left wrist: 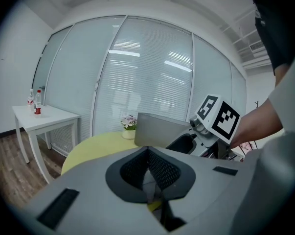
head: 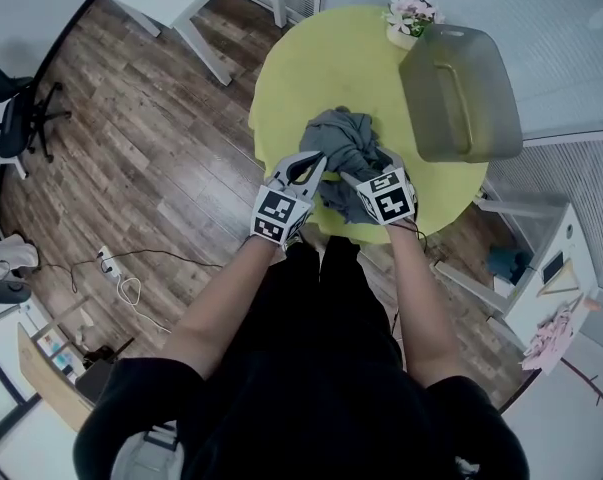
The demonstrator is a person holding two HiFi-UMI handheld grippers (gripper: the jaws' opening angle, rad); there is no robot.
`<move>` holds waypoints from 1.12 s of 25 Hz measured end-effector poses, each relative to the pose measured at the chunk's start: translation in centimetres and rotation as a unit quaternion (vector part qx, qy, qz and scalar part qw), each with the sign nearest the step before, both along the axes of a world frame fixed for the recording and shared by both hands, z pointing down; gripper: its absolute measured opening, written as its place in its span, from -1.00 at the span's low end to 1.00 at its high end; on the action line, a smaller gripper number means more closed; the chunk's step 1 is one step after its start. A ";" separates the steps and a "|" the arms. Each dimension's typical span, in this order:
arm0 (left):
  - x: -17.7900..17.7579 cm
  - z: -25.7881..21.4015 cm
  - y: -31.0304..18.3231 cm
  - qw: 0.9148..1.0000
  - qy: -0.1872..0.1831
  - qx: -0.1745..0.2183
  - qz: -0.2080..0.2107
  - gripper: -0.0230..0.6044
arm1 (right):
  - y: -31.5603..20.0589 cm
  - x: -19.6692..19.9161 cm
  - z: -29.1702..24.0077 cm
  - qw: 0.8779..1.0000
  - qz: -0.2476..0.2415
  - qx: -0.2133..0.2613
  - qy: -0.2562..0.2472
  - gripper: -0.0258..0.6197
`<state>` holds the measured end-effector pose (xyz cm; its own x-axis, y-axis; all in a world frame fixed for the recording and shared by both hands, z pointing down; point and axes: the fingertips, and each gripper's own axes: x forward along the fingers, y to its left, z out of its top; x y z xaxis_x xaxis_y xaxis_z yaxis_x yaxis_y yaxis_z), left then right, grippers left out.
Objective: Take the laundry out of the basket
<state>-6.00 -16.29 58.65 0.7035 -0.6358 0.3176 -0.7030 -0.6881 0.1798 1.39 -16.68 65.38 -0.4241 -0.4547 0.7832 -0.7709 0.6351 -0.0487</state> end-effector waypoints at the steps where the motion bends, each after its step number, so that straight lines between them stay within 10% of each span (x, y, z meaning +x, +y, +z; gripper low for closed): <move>1: -0.1 -0.4 0.2 1.000 -0.001 0.003 0.003 -0.90 | 0.0 0.0 -0.8 1.000 0.004 0.014 -0.015 0.29; 14: -0.2 -11.2 3.7 0.996 0.026 0.073 0.046 -0.90 | 3.6 -1.4 -15.8 0.965 -0.001 0.171 -0.198 0.20; 28: 1.2 -18.8 7.4 0.986 0.051 0.125 0.101 -0.90 | 8.2 -1.3 -26.2 0.921 0.001 0.304 -0.244 -0.84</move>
<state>-4.76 -8.88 39.83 0.8445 -0.5282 0.0890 -0.5334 -0.8444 0.0493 0.11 -8.53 39.21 -0.6565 -0.7476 0.1001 -0.7528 0.6578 -0.0248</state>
